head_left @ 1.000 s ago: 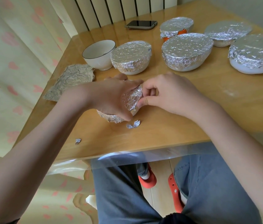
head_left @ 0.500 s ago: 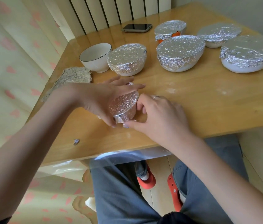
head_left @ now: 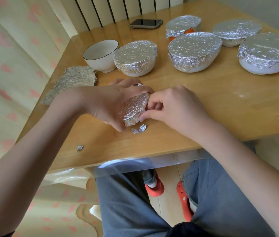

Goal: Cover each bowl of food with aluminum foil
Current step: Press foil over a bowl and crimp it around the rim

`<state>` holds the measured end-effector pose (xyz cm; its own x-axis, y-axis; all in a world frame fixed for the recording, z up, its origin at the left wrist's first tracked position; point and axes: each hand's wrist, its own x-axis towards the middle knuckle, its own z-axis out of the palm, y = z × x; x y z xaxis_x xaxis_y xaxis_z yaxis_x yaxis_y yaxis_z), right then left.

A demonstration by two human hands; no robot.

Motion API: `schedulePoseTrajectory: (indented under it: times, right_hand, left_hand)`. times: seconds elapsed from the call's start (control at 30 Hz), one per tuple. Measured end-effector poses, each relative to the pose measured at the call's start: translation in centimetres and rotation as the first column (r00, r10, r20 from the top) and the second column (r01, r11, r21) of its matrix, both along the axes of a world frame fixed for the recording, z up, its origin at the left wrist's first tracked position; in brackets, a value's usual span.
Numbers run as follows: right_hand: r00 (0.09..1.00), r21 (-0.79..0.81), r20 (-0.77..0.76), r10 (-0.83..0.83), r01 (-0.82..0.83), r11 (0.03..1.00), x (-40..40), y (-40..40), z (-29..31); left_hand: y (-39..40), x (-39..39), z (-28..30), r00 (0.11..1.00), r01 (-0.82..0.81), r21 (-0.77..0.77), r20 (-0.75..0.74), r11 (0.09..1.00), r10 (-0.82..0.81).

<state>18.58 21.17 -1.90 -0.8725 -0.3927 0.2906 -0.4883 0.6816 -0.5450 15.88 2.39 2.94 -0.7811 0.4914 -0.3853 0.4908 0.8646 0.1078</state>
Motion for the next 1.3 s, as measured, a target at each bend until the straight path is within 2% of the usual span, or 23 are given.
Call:
schedulePoseTrajectory:
  times: [0.13,0.27,0.37,0.57,0.67,0.8,0.9,1.2,1.3]
  right_hand:
    - [1.0,0.188,-0.025,-0.001,0.006,0.982,-2.1,0.2,1.4]
    - [0.985,0.225,0.154,0.084,-0.117,0.967,-4.3,0.0,2.2]
    - [0.962,0.167,0.242,0.126,-0.169,0.971,-4.7,0.1,1.7]
    - [0.94,-0.096,0.256,0.224,-0.206,0.974,-4.9,1.1,0.0]
    - [0.926,-0.109,0.268,0.267,-0.247,0.963,-5.1,0.9,0.0]
    - [0.841,-0.066,0.417,0.346,-0.352,0.934,-5.4,0.5,1.1]
    - [0.805,-0.061,0.479,0.35,-0.367,0.928,-5.8,0.4,1.6]
    - [0.939,-0.13,0.238,0.248,-0.222,0.966,-4.9,1.3,-0.1]
    - [0.983,-0.019,0.093,0.16,-0.159,0.987,-5.0,0.8,0.6]
  left_hand:
    - [0.0,0.1,0.1,1.0,-0.015,-0.018,-0.008,1.0,0.015]
    - [0.1,0.4,0.1,0.999,-0.041,0.007,0.003,0.999,0.041]
    - [0.2,0.3,0.1,0.999,-0.045,0.006,0.008,0.999,0.045]
    - [0.1,0.2,0.0,0.999,-0.039,-0.018,0.007,0.999,0.039]
    - [0.1,0.2,0.0,0.999,-0.041,0.002,0.014,0.999,0.041]
    - [0.0,0.3,0.1,0.999,-0.047,0.009,0.018,0.999,0.047]
    - [0.1,0.3,0.1,0.998,-0.053,0.005,0.017,0.999,0.053]
    - [0.4,0.4,0.4,0.998,-0.067,-0.009,0.005,0.998,0.067]
    - [0.5,0.5,0.5,0.996,-0.084,-0.009,0.016,0.996,0.084]
